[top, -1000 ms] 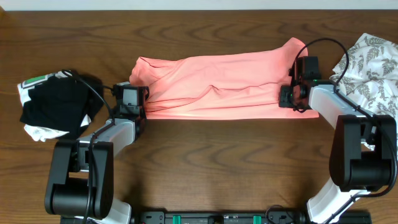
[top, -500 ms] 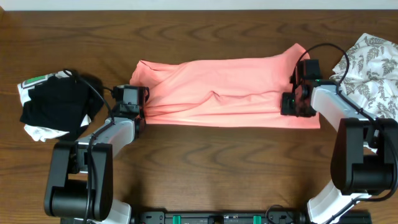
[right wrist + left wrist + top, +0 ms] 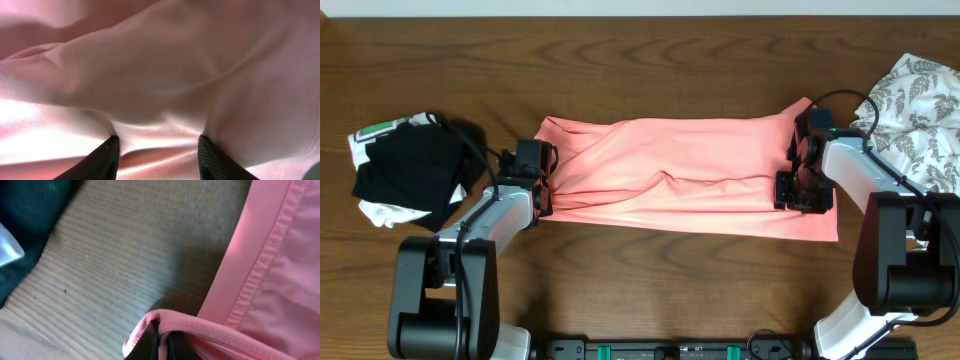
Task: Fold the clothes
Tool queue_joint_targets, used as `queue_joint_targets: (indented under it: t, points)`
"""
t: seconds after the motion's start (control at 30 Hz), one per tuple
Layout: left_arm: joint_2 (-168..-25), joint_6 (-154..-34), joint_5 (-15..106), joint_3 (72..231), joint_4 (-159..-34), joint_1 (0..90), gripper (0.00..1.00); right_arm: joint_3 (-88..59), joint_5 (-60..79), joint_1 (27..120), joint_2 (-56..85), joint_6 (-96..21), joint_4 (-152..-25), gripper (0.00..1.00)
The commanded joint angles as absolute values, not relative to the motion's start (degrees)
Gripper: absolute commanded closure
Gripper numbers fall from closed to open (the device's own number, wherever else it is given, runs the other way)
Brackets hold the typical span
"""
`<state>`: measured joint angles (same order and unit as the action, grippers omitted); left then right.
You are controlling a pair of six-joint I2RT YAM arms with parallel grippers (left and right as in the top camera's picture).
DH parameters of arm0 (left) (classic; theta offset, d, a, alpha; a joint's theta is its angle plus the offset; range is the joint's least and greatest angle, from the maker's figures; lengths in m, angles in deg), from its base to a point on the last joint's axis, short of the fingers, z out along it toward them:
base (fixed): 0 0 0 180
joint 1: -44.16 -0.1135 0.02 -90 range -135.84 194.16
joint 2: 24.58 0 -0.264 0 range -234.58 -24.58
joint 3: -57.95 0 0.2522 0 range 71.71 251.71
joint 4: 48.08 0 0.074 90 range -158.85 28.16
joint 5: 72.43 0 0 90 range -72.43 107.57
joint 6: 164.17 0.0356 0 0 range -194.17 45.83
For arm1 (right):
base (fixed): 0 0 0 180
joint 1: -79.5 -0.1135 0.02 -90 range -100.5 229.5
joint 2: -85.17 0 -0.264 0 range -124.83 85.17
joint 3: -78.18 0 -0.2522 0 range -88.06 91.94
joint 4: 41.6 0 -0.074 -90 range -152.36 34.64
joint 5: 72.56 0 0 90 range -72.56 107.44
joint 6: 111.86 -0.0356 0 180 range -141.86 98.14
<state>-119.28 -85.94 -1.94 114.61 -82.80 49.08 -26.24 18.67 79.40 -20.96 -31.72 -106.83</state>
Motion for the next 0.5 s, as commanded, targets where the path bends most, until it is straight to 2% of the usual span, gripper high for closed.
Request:
queue_joint_targets:
  t: [0.0, 0.47]
  points:
    - [-122.32, -85.83, 5.19, 111.31, -86.38, 48.56, 0.91, -28.90, 21.43, 80.18, -23.49, -32.77, -108.53, 0.50]
    - [-122.32, -85.83, 5.19, 111.33, -91.56, 48.56, 0.91, -28.90, 20.79, 80.18, -23.49, -32.75, -108.40, 0.48]
